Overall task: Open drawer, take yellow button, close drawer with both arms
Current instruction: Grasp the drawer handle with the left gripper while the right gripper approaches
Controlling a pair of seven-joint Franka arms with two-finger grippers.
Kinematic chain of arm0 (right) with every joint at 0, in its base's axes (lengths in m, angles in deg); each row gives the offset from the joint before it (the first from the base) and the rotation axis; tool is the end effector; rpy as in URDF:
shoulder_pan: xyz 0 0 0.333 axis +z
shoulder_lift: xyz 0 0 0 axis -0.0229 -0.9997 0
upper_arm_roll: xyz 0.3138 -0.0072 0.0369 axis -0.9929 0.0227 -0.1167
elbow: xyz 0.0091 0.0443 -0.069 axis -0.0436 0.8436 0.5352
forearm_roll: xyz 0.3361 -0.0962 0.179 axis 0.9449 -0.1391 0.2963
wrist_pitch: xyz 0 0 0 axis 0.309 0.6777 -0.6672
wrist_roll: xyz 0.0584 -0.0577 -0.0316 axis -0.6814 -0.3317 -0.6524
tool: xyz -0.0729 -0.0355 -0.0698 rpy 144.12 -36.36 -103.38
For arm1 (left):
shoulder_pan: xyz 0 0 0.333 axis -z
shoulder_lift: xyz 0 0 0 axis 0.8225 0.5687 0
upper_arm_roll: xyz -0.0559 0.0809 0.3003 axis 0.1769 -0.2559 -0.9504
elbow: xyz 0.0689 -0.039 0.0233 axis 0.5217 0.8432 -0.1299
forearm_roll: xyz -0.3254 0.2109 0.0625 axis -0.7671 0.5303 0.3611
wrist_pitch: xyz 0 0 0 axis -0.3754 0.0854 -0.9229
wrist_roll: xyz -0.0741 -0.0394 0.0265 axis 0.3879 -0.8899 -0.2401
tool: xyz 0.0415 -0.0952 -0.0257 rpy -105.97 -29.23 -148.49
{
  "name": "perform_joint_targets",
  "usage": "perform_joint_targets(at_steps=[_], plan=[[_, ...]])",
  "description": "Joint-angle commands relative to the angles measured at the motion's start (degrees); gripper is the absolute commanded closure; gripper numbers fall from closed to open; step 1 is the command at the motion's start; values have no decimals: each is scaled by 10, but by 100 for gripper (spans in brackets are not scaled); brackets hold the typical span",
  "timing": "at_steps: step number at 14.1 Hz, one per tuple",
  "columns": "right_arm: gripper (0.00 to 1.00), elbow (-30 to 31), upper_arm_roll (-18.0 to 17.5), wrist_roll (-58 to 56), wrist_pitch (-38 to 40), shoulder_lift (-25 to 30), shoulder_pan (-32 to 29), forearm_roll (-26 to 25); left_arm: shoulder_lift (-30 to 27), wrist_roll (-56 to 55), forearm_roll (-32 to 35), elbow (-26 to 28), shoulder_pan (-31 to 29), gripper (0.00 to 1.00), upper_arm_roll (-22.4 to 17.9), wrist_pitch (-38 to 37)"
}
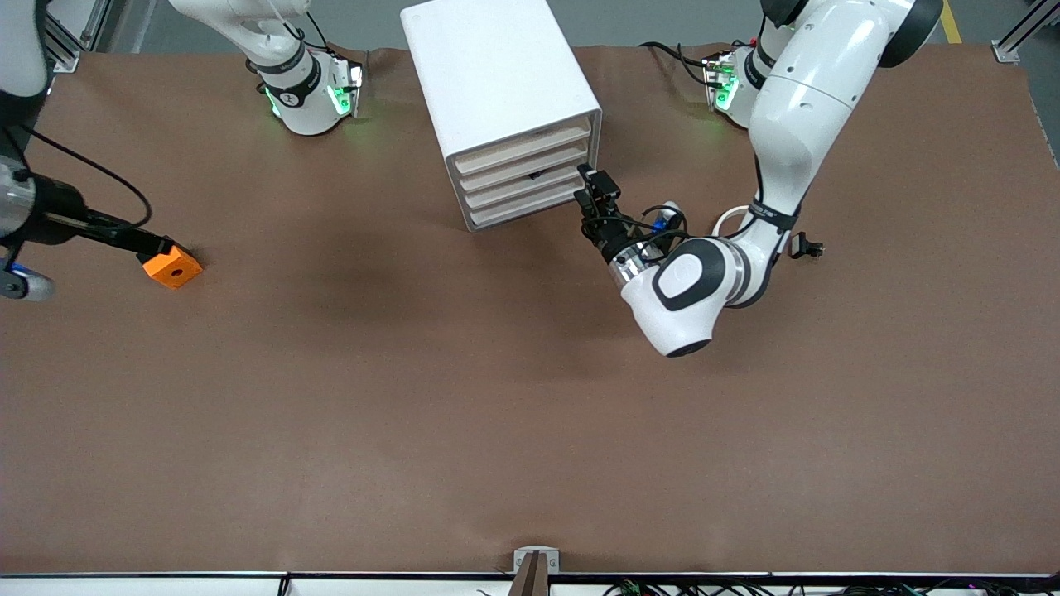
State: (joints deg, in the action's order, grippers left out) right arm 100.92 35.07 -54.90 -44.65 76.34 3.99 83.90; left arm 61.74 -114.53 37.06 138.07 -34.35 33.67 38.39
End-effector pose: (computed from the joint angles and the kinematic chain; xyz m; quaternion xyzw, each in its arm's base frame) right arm 0.5719 0.0149 0.5601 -0.9699 0.2111 0.1195 0.0199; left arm 0.4891 -0.3833 0.2493 -0.4511 -0.6039 0.5676 0.3312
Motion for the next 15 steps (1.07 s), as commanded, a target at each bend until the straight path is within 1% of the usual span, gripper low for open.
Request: perform_joint_targets(at_steps=[1, 6, 9, 10, 13, 15], plan=[[0, -6, 2, 89, -13, -1, 58, 3, 8, -15, -6, -8, 19, 32, 1, -16], [0, -6, 2, 261, -73, -11, 167, 3, -2, -13, -1, 37, 33, 32, 2, -39], [0, -8, 2, 344, -110, -31, 219, 3, -2, -14, 1, 44, 34, 33, 5, -39], [0, -11, 2, 366, -119, -40, 232, 3, -2, -15, 1, 51, 34, 33, 6, -39], [0, -14, 2, 394, -129, -58, 257, 0, -24, -14, 1, 82, 34, 38, 9, -39], [0, -26, 2, 416, -130, -73, 266, -1, -27, -14, 2, 97, 35, 39, 14, -39]])
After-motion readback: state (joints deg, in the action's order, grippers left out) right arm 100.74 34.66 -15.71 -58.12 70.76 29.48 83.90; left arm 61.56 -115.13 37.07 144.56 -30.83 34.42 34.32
